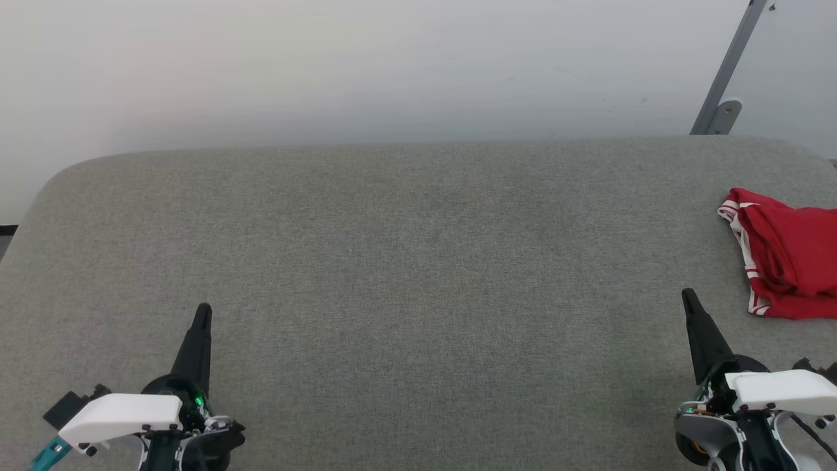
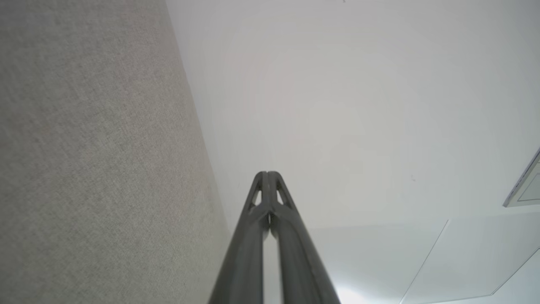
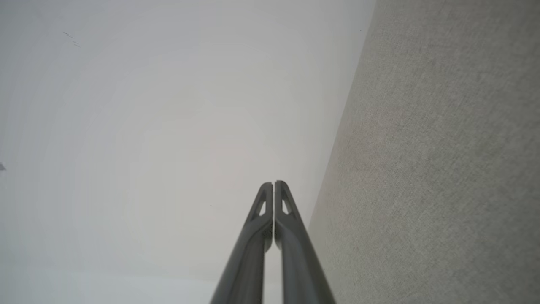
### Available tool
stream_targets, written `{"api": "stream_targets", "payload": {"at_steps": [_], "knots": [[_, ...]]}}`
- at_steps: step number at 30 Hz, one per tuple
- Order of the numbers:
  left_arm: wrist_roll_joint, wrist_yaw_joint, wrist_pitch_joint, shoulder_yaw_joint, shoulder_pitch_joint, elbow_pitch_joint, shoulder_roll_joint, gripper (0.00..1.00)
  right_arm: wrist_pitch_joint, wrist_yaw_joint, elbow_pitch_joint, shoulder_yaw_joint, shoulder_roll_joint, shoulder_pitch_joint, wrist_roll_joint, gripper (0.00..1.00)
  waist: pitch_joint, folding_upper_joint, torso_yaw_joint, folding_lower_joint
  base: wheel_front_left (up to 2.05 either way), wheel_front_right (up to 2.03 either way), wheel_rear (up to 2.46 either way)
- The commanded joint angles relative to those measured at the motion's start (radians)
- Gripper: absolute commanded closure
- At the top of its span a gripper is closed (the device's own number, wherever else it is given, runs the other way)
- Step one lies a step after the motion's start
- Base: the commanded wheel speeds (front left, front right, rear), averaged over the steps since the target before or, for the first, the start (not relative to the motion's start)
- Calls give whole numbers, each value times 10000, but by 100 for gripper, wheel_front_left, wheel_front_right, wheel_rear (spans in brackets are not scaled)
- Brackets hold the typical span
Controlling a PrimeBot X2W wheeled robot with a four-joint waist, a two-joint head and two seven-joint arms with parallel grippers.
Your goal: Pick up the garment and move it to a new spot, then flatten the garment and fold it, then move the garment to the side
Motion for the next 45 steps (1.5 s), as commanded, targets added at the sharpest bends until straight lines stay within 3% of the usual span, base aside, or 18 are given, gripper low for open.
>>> {"api": "stream_targets", "payload": {"at_steps": [1, 10, 45], "knots": [[-171, -52, 73, 39, -181, 26, -21, 100, 69, -3, 26, -23, 10, -132, 202, 100, 1, 0, 1, 0, 0, 0, 0], [-673, -56, 230, 67, -299, 108, -68, 100, 217, -3, 64, -33, 16, -220, 760, 100, 10, 0, 8, 0, 0, 0, 0], [-590, -56, 251, 98, -290, 101, -89, 100, 204, -3, 61, -25, 15, -196, 715, 100, 10, 0, 8, 0, 0, 0, 0]]}}
